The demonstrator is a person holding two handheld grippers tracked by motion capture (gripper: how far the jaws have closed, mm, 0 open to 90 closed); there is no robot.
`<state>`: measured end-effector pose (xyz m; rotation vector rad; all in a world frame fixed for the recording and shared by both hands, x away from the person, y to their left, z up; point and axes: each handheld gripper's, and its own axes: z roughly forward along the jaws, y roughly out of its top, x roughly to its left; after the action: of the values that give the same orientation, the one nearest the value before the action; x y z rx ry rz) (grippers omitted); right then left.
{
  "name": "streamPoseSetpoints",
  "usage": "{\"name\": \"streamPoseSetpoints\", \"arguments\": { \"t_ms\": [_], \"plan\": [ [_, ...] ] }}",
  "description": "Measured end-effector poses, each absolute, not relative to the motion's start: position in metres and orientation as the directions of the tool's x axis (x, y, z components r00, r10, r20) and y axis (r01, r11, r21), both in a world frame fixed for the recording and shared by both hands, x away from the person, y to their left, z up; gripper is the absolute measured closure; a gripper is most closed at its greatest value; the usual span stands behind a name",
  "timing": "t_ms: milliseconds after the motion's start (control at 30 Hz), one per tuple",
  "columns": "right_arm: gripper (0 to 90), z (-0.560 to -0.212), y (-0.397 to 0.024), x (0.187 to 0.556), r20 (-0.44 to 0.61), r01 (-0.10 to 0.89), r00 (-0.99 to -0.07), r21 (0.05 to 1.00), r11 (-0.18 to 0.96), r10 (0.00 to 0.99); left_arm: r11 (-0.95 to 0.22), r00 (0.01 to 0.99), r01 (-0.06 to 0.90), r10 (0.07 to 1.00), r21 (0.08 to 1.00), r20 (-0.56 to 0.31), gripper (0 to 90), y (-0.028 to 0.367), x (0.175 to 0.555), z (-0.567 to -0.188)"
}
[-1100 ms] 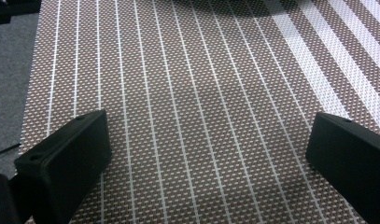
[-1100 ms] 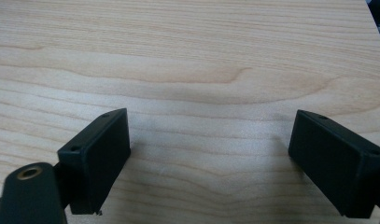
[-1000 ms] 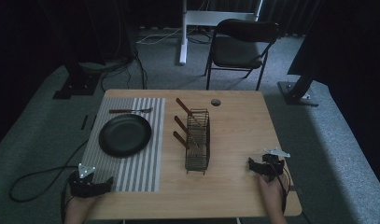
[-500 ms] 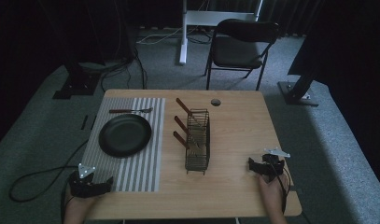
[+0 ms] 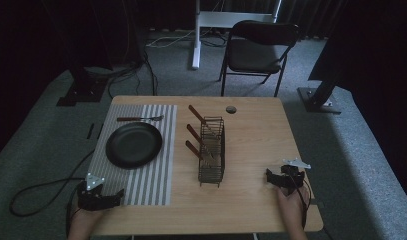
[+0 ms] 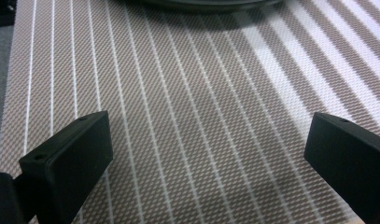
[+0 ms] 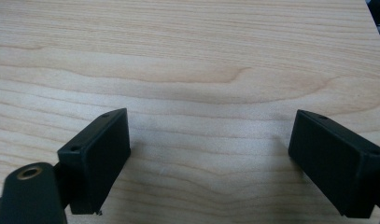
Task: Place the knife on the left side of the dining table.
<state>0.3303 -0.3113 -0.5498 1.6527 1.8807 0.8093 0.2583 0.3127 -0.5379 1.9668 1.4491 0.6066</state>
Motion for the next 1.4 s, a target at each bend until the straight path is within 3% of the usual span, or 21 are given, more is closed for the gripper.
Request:
{"name": "streamPoseSetpoints", "arguments": {
  "t_ms": [833, 1400],
  "plan": [
    [11.7, -0.55, -0.311, 0.33, 0.013, 0.69, -0.134, 0.719, 0.084, 0.991, -0.275, 0.449, 0.585, 0.893, 0.763, -0.022, 1.7, 0.274, 0.286, -0.502],
    [11.7, -0.55, -0.311, 0.33, 0.012, 0.69, -0.135, 0.718, 0.085, 0.991, -0.31, 0.597, 0.48, 0.801, 0.821, -0.047, 1.7, 0.239, 0.297, -0.465]
  ]
}}
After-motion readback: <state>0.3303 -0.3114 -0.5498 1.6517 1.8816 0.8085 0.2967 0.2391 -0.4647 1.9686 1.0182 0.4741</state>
